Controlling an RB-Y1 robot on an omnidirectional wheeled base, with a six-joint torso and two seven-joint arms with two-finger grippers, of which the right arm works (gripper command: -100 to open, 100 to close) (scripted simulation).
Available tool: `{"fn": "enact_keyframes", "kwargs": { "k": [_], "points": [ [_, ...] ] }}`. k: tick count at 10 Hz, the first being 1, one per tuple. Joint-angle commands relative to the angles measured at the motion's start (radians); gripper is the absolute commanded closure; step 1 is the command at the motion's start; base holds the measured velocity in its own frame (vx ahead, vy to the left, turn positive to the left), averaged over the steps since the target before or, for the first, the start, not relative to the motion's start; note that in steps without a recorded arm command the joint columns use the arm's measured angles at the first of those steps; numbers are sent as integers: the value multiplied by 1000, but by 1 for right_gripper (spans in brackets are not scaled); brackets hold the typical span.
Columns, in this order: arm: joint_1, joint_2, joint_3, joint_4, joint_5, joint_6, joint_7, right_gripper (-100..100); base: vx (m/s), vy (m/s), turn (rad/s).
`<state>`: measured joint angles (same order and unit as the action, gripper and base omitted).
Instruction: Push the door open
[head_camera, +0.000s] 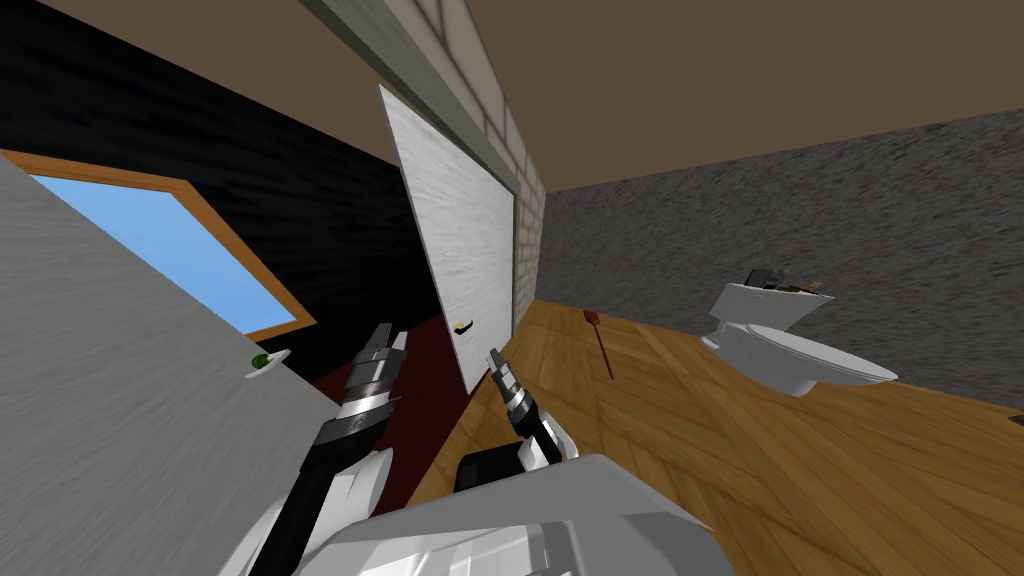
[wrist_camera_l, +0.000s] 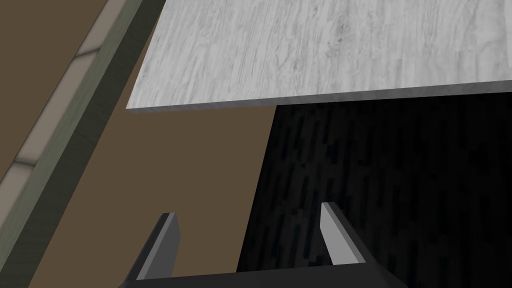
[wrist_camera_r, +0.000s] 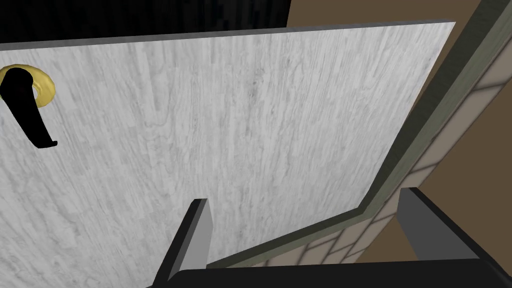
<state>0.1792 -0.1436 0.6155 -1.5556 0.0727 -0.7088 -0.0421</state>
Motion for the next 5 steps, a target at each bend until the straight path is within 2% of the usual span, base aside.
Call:
{"fn": "enact_keyframes", "kwargs": {
  "k": [1, 2, 3, 5],
  "points": [
    [-15, 0, 23, 38, -2, -3, -6, -100, 99, -30, -29],
    [-22, -3, 36, 57, -3, -5, -10, -100, 103, -25, -32],
    [-36, -7, 64, 96, -5, -8, -18, -100, 128, -10, -62],
    [-50, -12, 91, 135, -7, -12, -25, -100, 131, 0, -41]
  ]
}}
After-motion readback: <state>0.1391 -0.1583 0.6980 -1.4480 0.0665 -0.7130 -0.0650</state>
